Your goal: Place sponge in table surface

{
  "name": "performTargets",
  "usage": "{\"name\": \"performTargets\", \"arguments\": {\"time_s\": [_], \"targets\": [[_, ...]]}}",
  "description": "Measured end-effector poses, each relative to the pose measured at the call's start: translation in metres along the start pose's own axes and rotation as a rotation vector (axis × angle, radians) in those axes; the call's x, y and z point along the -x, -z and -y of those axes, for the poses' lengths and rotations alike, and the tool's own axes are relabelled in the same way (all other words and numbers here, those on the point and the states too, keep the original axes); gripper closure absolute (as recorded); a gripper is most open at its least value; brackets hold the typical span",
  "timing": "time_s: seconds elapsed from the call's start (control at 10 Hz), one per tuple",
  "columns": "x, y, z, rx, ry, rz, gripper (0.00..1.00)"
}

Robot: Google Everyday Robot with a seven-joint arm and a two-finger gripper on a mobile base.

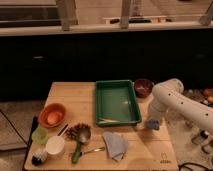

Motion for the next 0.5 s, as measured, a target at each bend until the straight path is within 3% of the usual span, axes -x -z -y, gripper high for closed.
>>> {"name": "performTargets", "arguments": {"time_s": [0.5], "targets": [[-0.001,-0.016,-0.013,-0.010,-0.033,0.039,0.46]]}}
